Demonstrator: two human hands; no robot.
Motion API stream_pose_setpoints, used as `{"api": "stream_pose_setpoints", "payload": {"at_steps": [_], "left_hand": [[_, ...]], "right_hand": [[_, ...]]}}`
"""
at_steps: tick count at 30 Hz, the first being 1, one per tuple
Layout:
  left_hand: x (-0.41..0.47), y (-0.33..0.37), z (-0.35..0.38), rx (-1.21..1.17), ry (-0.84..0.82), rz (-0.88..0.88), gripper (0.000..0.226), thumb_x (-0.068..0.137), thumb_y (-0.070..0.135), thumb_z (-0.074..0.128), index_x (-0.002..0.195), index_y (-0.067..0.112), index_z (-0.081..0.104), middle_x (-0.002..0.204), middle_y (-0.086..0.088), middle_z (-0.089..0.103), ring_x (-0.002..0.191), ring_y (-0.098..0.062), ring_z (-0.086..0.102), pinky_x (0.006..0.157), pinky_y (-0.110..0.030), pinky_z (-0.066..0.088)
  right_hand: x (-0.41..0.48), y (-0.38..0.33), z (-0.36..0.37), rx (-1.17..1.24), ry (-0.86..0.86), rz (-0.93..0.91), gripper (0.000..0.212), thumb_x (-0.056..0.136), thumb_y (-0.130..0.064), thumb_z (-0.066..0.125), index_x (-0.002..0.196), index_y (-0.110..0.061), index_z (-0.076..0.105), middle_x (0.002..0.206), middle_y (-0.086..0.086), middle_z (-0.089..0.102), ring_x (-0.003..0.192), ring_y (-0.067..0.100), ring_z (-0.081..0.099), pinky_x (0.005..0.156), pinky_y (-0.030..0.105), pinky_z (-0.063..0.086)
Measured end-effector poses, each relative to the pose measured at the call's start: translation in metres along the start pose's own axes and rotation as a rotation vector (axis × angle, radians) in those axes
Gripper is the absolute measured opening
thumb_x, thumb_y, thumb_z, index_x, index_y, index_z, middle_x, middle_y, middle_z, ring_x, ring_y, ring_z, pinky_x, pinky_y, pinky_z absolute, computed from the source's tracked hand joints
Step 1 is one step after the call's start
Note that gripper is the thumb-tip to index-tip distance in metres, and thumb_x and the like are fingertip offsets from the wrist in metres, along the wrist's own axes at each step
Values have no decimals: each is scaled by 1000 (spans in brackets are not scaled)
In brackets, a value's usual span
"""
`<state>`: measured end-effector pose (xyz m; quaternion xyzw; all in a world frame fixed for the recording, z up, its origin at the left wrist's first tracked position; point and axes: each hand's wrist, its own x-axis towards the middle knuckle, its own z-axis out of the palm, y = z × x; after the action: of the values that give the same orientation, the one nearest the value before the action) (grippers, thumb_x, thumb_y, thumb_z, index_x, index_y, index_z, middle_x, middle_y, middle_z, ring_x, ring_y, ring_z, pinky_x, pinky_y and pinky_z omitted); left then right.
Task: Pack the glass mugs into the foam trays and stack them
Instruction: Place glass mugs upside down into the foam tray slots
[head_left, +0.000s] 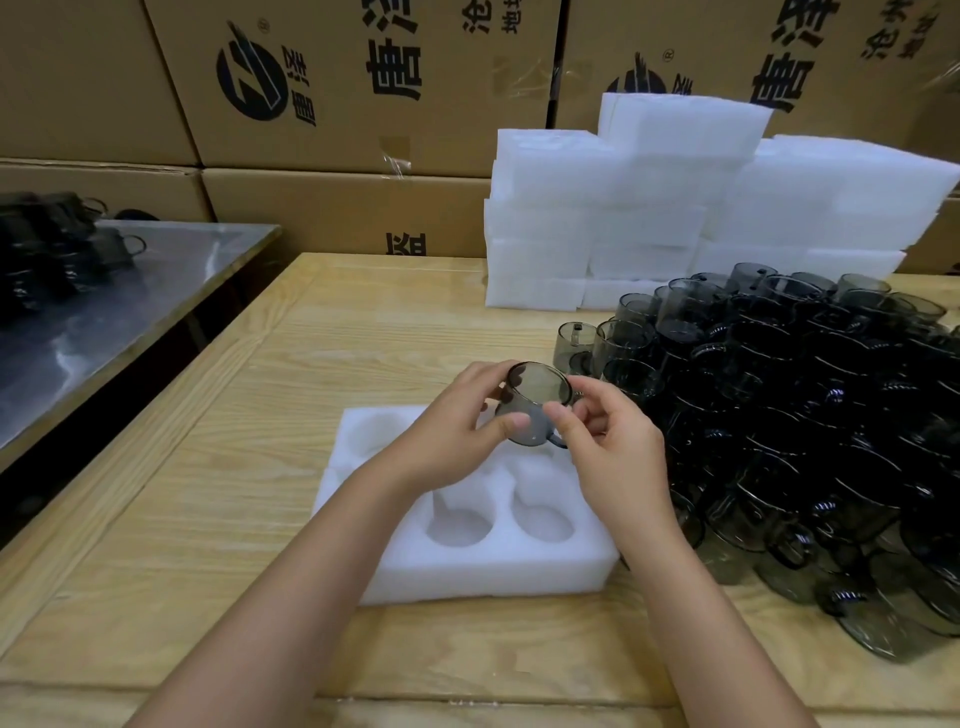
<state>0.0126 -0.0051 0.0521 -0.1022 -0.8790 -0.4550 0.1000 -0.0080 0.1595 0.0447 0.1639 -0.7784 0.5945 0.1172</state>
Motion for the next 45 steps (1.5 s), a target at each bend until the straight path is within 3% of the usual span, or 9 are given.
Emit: {"api": "stream_pose_setpoints", "payload": {"at_steps": [5, 9, 16, 20, 24, 27, 34, 41, 45], "left_hand": [[0, -4, 1, -36, 7, -17, 50, 93, 13, 59, 135, 35, 42, 121, 16, 52, 108, 12, 50, 94, -10, 36], [-3, -4, 1, -85, 6, -32, 53, 90, 13, 63, 122, 51, 45, 120, 17, 57, 113, 5, 55, 97, -22, 45], [-4, -6, 4, 81, 12, -57, 51, 88, 17, 66, 135, 29, 50, 127, 16, 55, 125, -1, 48, 103, -18, 34], [-4, -4, 4, 175, -29, -16, 53, 91, 17, 62, 140, 27, 45, 146, 16, 40, 136, 2, 31, 113, -20, 23], [-6, -3, 2, 51, -28, -66, 49, 93, 20, 60, 139, 26, 48, 147, 16, 41, 137, 4, 31, 114, -22, 24], [-9, 5, 1, -67, -37, -53, 43, 96, 26, 45, 139, 27, 48, 144, 19, 44, 134, 4, 36, 111, -21, 27], [-5, 2, 7, 415, -178, -93, 53, 100, 13, 29, 151, 27, 24, 158, 10, 21, 145, 0, 7, 118, -32, -6], [-6, 2, 5, 706, -262, -185, 51, 102, 33, 25, 150, 44, 10, 161, 6, -8, 146, -8, -12, 116, -52, -7], [-8, 6, 5, 802, -312, -251, 49, 101, 45, 19, 147, 50, 3, 161, 6, -3, 148, -12, -7, 115, -56, -8]], "right_hand": [[-1, -3, -2, -53, 26, 24, 25, 80, -27, 73, 101, -29, 59, 73, 0, 60, 63, 7, 53, 66, 20, 46], [-2, -4, -5, -119, 30, 30, 28, 79, -30, 73, 104, -23, 63, 72, 1, 61, 69, 12, 56, 69, 24, 47], [-1, -2, -8, -233, -20, 43, 29, 78, -32, 74, 101, -16, 67, 69, 3, 62, 70, 15, 60, 69, 26, 47], [-1, 1, -9, -331, -31, 4, 32, 76, -36, 74, 98, -14, 68, 69, 0, 58, 69, 9, 54, 64, 14, 39], [2, -5, -5, -436, -63, -120, 47, 86, -41, 59, 122, -10, 60, 118, 2, 58, 115, 18, 51, 97, 26, 38], [6, -11, 8, -555, -355, -230, 54, 100, -37, 33, 147, -11, 27, 156, 1, 21, 144, 10, 14, 115, 21, 8], [2, 0, 11, -805, -612, -172, 60, 101, -43, 14, 151, -12, 0, 159, -1, -4, 144, 6, -9, 112, 21, -12], [-3, -4, 9, -782, -720, -73, 71, 94, -55, 5, 150, -13, -4, 158, -3, -10, 142, 3, -16, 117, 30, -10], [-6, -6, 9, -772, -723, -48, 77, 90, -61, 5, 150, -14, -6, 158, -4, -14, 141, 2, -18, 117, 32, -10]]}}
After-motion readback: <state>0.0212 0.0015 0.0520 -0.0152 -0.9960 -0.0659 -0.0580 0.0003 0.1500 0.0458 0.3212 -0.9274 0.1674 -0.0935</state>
